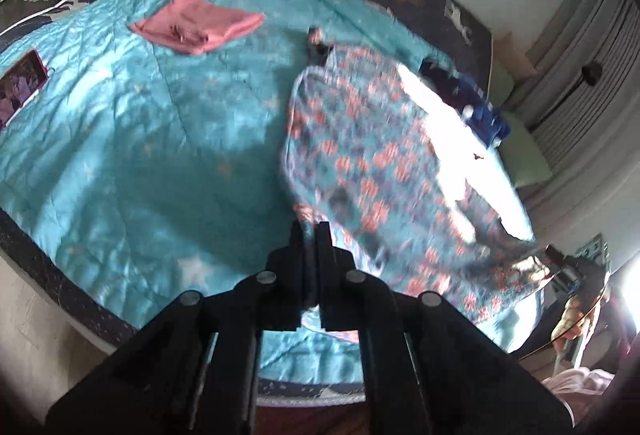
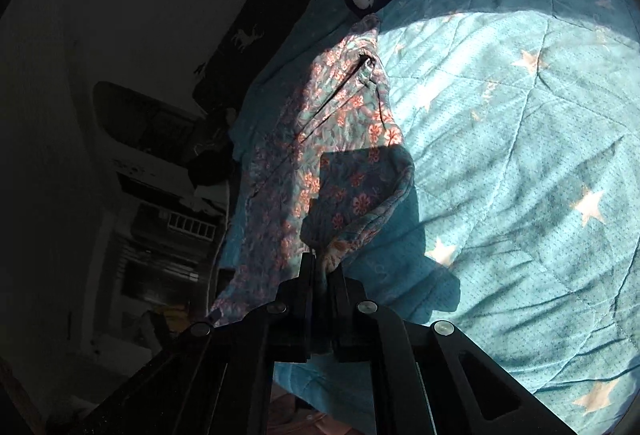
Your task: Fold small clothes
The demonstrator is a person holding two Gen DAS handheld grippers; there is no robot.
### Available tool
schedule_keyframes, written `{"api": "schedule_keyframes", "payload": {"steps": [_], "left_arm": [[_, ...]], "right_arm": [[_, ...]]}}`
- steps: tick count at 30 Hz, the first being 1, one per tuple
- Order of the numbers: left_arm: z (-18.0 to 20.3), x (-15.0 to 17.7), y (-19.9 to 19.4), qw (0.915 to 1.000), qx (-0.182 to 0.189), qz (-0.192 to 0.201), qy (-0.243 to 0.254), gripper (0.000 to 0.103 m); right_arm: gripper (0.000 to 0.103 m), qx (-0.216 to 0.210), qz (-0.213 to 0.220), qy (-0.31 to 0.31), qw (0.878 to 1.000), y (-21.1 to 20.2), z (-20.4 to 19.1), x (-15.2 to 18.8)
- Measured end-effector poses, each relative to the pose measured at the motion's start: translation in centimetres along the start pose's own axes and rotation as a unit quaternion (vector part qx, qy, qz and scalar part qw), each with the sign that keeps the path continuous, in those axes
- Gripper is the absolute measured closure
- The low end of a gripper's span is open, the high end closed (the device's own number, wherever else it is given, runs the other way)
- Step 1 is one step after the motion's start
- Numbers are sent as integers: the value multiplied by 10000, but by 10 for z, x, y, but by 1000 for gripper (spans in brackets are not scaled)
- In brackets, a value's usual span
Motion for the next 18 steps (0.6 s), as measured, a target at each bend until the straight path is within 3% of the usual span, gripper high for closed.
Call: {"api": "schedule_keyframes", "payload": {"steps": [4, 8, 18], "left_arm": [[9, -26, -9, 9993, -21, 347, 102, 97], [24, -48, -6, 9984, -54, 437, 353, 97], [54, -136, 25, 9946, -72, 743, 724, 97]], "right_arm": [[98, -244, 244, 10, 9994, -2, -12, -23], [98, -512, 391, -54, 9979, -1, -25, -45], [98, -281, 576, -643, 9959, 10, -62, -125]]}}
Point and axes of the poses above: each gripper's, at about its wrist camera, not at the fingertips, and y roughly the way its jaws point, z to its right, x to its underside, the point moved 1 cm from there along y, roughly the way its jaws point, and after that the axes turned 5 degrees about x, right-handed, at the moved point
